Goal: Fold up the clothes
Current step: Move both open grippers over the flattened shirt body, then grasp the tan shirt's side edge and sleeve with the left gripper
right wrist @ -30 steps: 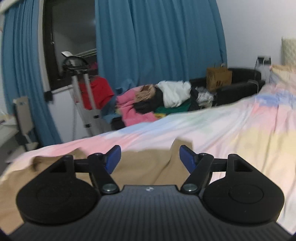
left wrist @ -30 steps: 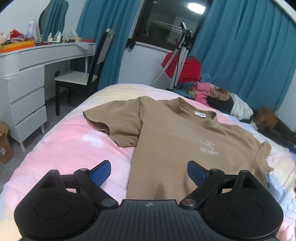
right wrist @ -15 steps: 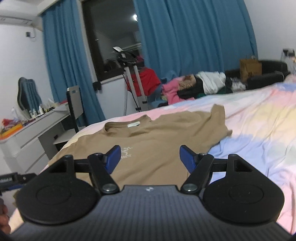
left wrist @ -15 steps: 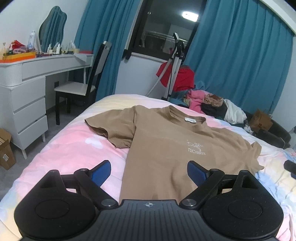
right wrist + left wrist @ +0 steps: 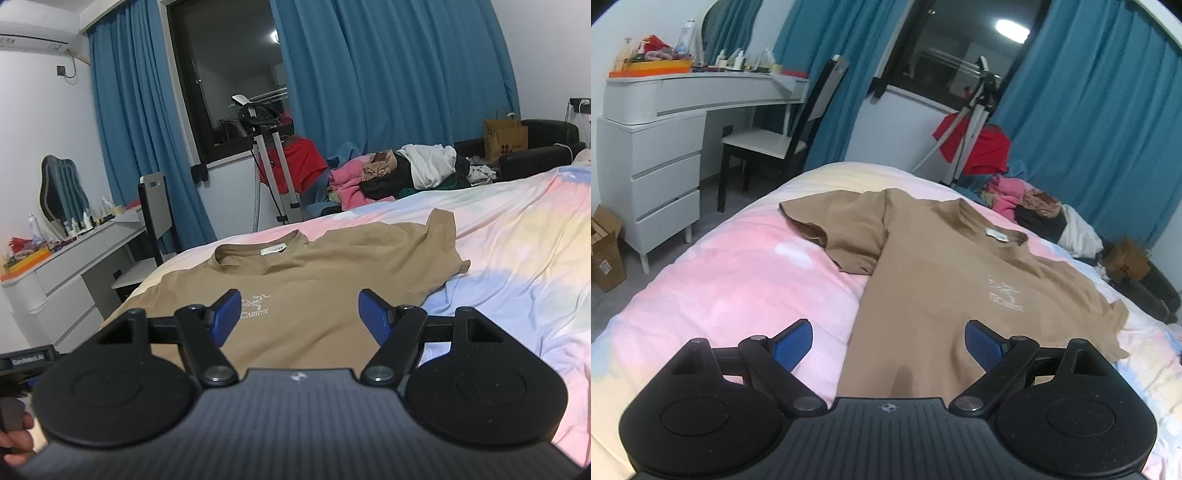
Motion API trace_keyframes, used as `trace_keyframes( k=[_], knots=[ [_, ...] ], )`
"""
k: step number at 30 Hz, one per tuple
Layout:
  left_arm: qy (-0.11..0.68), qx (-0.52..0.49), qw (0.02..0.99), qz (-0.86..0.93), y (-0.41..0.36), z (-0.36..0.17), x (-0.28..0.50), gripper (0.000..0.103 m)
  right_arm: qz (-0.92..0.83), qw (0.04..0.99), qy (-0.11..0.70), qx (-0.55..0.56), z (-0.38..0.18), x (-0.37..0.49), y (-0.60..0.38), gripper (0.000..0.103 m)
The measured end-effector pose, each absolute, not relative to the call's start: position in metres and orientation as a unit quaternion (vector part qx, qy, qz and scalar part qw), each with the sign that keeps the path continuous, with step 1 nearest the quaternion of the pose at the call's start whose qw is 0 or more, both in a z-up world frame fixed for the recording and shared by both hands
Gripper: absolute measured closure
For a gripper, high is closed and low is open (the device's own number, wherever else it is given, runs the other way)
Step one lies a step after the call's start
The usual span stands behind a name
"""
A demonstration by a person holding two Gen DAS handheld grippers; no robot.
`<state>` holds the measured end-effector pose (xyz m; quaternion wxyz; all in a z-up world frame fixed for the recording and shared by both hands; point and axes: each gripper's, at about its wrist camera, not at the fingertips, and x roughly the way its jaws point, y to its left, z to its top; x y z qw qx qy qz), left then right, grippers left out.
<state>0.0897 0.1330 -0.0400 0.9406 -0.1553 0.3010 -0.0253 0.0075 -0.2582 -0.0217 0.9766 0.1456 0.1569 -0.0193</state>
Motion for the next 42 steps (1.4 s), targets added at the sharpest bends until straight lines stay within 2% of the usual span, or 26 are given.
trace_keyframes(
  k=[1, 2, 4, 7, 11, 17, 22, 29, 31, 32, 35, 37, 38, 42],
  knots=[
    [0.303, -0.154, 0.940, -0.023, 0.132, -0.042, 0.094, 0.012, -0.015, 0.976, 0.158, 0.148, -0.022, 0.008, -0.258, 0.028],
    [0.305, -0.153, 0.940, -0.021, 0.131, -0.043, 0.098, 0.012, -0.011, 0.976, 0.159, 0.150, -0.023, 0.009, -0.258, 0.016],
    [0.309, -0.149, 0.939, -0.019, 0.129, -0.047, 0.107, 0.011, -0.002, 0.975, 0.160, 0.154, -0.023, 0.010, -0.259, 0.012],
    [0.305, -0.127, 0.944, -0.018, 0.121, -0.052, 0.118, 0.006, -0.001, 0.972, 0.168, 0.165, -0.028, 0.016, -0.261, 0.012],
    [0.313, -0.119, 0.942, -0.030, 0.119, -0.058, 0.142, 0.006, -0.009, 0.965, 0.184, 0.186, -0.037, 0.027, -0.266, 0.012],
    [0.322, -0.235, 0.917, -0.017, 0.148, -0.076, 0.182, 0.009, -0.021, 0.954, 0.206, 0.217, -0.051, 0.045, -0.275, 0.012],
    [0.329, -0.352, 0.876, -0.019, 0.170, -0.097, 0.200, 0.021, -0.027, 0.944, 0.217, 0.248, -0.061, 0.055, -0.285, 0.012],
    [0.315, -0.413, 0.854, -0.024, 0.174, -0.118, 0.217, 0.040, -0.036, 0.937, 0.233, 0.259, -0.072, 0.063, -0.285, 0.012],
    [0.305, -0.438, 0.846, -0.019, 0.179, -0.125, 0.220, 0.051, -0.036, 0.936, 0.238, 0.256, -0.074, 0.066, -0.283, 0.012],
    [0.300, -0.448, 0.842, -0.017, 0.182, -0.128, 0.222, 0.053, -0.037, 0.936, 0.242, 0.254, -0.076, 0.068, -0.282, 0.012],
    [0.295, -0.463, 0.836, -0.012, 0.188, -0.135, 0.228, 0.072, -0.038, 0.934, 0.253, 0.251, -0.081, 0.072, -0.280, 0.012],
    [0.292, -0.472, 0.832, -0.007, 0.191, -0.140, 0.229, 0.093, -0.038, 0.932, 0.259, 0.251, -0.084, 0.075, -0.279, 0.012],
    [0.290, -0.476, 0.830, -0.004, 0.193, -0.142, 0.230, 0.097, -0.038, 0.931, 0.262, 0.250, -0.084, 0.075, -0.278, 0.012],
    [0.279, -0.483, 0.830, 0.001, 0.199, -0.141, 0.229, 0.099, -0.038, 0.930, 0.269, 0.246, -0.087, 0.076, -0.277, 0.012]
  ],
)
